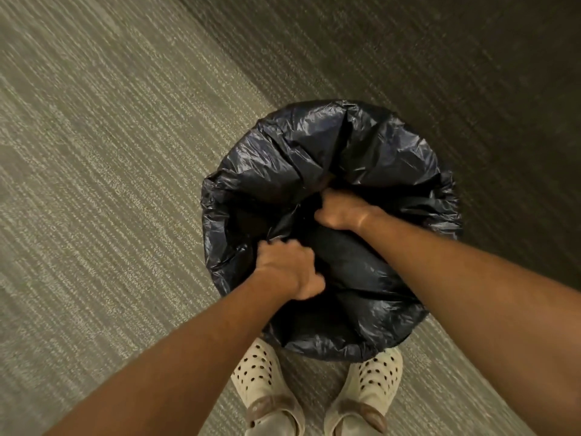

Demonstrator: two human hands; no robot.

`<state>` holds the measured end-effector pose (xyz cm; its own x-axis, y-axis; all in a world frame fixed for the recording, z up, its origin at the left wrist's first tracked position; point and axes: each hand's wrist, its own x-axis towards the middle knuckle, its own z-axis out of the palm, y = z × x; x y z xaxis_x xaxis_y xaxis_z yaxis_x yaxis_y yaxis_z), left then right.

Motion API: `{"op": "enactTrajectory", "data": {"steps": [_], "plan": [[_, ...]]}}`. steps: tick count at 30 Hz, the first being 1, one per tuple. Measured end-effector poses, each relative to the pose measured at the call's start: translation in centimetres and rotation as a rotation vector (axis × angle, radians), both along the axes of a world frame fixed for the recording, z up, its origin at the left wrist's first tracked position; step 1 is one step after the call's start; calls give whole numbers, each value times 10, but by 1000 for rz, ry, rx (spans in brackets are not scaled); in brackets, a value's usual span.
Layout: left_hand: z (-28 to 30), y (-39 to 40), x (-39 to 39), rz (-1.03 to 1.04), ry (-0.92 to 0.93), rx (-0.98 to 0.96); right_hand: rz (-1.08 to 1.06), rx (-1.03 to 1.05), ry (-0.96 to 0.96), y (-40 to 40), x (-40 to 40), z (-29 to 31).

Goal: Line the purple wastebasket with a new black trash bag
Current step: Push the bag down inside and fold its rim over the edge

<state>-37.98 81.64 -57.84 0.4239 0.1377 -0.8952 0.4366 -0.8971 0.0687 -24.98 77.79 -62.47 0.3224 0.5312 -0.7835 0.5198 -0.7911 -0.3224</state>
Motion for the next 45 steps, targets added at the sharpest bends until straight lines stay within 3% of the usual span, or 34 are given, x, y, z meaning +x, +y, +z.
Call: {"op": "enactTrajectory", "data": {"steps": [3, 5, 9, 13, 17, 21, 24, 27, 31, 34, 36, 38, 39, 42, 45], "plan": [[16, 7, 13, 171, -420, 95, 203, -10, -86, -8, -11, 13], [18, 13, 23, 228, -524, 121, 400, -26, -142, -15, -18, 13], [0, 24, 35, 21, -354, 174, 726, -241, -123, -37, -23, -3], [-16, 28, 33, -176, -147, 315, 797, -428, -54, -53, -24, -18], [-12, 16, 28, -304, -88, 392, 607, -437, -4, -50, -18, -12], [-12, 2, 22, -408, -203, 249, 295, -49, -99, -35, -15, -1], [-16, -1, 12, -422, -15, 193, -19, 67, -51, -28, -14, -3], [-17, 0, 8, -446, 184, 243, 121, 6, -12, -23, -19, -14], [-18, 0, 6, -488, 286, 319, 501, -321, 100, -36, -36, -37], [-16, 0, 10, -413, 215, 315, 474, -444, 111, -40, -39, -39], [-13, 1, 15, -326, -10, 254, 331, -316, 92, -33, -34, -33], [-15, 1, 20, -291, -246, 196, 45, -98, 115, -27, -23, -27], [-16, 2, 22, -285, -257, 169, -70, -32, 158, -26, -17, -26], [-22, 3, 17, -340, 0, 153, -295, -1, 259, -27, -2, -24], [-30, 3, 11, -370, 160, 141, -405, 16, 190, -17, 10, -21]]}}
